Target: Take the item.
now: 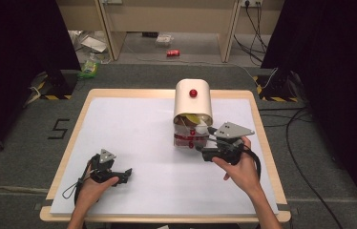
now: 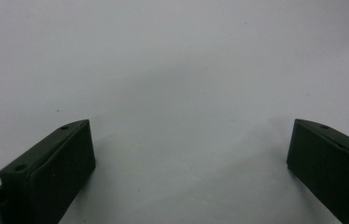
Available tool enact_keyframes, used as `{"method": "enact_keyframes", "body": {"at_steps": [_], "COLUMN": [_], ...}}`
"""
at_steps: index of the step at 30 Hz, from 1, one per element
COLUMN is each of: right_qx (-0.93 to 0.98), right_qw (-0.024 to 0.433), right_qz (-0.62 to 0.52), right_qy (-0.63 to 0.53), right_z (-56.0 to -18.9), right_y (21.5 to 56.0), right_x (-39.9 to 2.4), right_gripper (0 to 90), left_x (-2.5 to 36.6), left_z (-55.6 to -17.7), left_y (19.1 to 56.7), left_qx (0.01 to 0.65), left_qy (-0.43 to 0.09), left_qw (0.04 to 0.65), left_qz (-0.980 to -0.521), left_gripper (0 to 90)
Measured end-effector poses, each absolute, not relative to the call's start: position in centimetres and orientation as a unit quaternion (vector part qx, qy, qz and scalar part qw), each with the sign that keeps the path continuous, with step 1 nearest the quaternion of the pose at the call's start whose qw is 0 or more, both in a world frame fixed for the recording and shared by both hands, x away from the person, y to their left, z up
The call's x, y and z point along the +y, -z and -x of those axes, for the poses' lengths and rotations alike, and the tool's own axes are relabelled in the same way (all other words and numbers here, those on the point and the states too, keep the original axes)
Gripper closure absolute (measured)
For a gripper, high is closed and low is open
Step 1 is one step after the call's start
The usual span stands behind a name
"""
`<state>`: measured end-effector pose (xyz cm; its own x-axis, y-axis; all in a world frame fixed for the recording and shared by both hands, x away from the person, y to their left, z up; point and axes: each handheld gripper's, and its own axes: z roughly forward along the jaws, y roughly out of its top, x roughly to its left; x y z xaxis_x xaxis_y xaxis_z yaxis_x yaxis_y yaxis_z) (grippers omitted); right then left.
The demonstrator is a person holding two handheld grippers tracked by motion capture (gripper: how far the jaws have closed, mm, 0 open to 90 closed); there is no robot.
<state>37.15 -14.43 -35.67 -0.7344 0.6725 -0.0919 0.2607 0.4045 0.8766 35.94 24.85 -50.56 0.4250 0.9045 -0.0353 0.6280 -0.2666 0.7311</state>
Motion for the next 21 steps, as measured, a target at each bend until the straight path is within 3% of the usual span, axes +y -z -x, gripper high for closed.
{"method": "enact_keyframes", "body": {"at_steps": [21], "right_qx": [0.812], "right_qw": [0.241], "right_qz": [-0.294], "right_qy": [-0.444], "right_z": [-40.9], "right_y": [36.6], "right_x": [-12.3], "right_gripper": [30.3], "left_x": [24.9], "left_z": [-35.9], "left_y": [50.6], "left_qx": [0.497], "left_qy": [-0.200], "left_qw": [0.346], "left_qz": [-0.770], "left_gripper": [0.1]}}
